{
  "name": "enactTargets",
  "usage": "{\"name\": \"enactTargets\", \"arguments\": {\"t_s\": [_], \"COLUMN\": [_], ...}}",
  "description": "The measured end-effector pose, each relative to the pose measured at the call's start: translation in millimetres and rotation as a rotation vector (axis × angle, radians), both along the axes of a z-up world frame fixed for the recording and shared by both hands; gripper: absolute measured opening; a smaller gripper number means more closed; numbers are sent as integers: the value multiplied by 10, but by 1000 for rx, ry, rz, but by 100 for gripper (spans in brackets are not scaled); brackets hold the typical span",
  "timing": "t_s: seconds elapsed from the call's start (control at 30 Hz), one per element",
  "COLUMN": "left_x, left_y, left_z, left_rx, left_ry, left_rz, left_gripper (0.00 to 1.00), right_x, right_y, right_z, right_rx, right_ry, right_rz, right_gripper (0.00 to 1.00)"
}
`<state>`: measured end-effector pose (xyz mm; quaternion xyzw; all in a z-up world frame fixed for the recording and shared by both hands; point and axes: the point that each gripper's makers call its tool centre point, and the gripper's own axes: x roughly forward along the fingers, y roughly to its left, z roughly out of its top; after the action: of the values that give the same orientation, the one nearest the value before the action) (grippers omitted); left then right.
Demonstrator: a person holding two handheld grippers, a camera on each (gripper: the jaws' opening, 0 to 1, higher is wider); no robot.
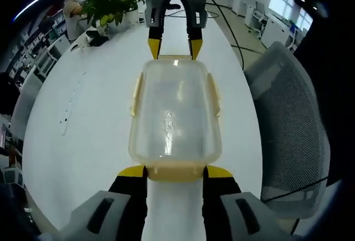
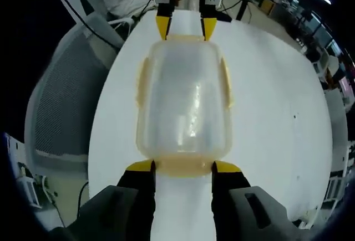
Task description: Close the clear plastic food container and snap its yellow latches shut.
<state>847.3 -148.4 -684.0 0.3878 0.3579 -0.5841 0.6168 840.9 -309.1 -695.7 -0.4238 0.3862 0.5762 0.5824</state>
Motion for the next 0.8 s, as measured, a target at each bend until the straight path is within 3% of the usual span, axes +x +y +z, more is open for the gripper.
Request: {"name": "enactTargets", "arguments": {"t_s": [0.8], "left_x": [-11], "left_y": [-304], "left_z": [-210], "left_rx": [-14], "left_ry": [29], "left_rz": [13], "left_gripper": [33], "right_x": [22], "right_y": [-319], "right_z": [-197], "right_rx": [-97], "right_ry": [26], "right_rz": [9], "right_gripper": [36]}}
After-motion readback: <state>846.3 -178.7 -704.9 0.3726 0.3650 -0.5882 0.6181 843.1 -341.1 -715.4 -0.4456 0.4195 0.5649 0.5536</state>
